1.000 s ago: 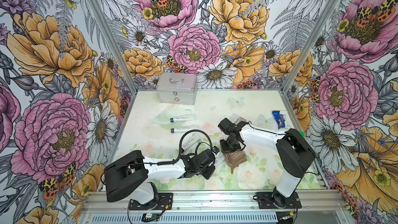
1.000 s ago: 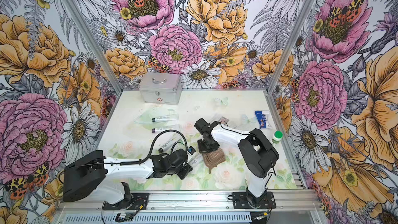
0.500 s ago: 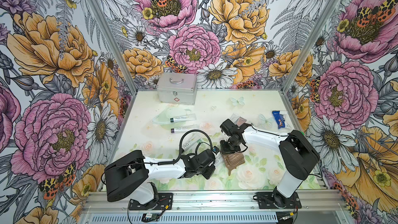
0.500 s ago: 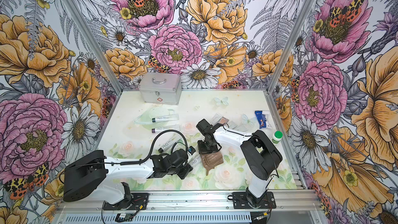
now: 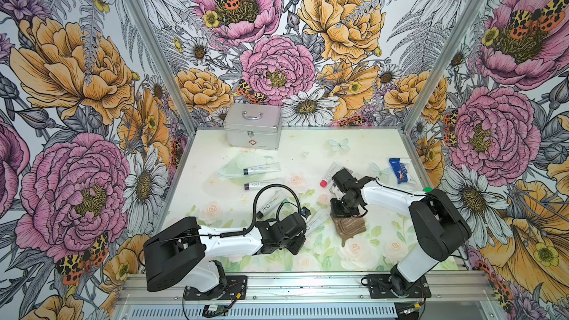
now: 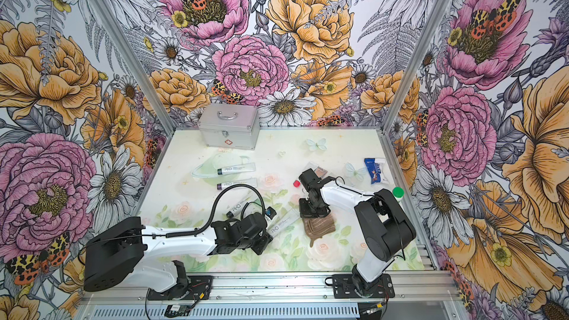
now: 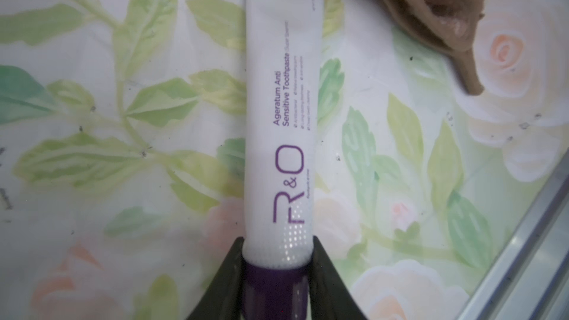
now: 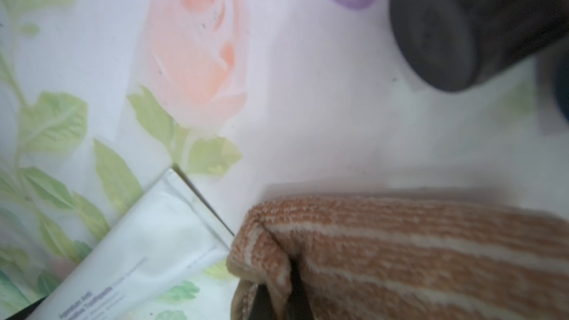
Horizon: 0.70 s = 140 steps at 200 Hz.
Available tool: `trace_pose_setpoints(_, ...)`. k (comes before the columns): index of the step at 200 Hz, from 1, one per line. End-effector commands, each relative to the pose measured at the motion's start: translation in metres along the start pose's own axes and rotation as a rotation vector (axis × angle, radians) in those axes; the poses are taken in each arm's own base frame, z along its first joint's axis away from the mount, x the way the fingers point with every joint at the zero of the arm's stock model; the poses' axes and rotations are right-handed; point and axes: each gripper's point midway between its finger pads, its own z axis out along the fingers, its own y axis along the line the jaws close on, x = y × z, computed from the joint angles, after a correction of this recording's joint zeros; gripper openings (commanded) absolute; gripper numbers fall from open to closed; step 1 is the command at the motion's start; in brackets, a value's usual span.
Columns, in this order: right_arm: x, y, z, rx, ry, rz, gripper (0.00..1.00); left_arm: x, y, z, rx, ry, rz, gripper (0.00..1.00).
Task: Wipe the surface of the toothpaste tube
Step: Wipe the dirt from the toothpaste tube, then move the toothpaste to the center of the board.
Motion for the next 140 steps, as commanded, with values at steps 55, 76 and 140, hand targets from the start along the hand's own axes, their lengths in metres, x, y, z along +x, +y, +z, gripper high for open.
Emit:
trace_pose_setpoints(55, 0.042, -0.004, -0.019, 0.007, 0.017, 0.008, 0.0, -0.028, 0.038, -0.007, -0.115, -0.04, -0.131, 0.35)
trace_pose_setpoints(76, 0.041, 0.003, -0.022, -0.002, 0.009, -0.005, 0.0, -0.042, 0.047, 0.0, -0.124, -0.033, -0.142, 0.35)
trace_pose_setpoints(140, 0.04, 0.014, -0.028, -0.018, -0.014, -0.035, 0.0, -0.107, 0.088, 0.024, -0.156, -0.026, -0.203, 0.36)
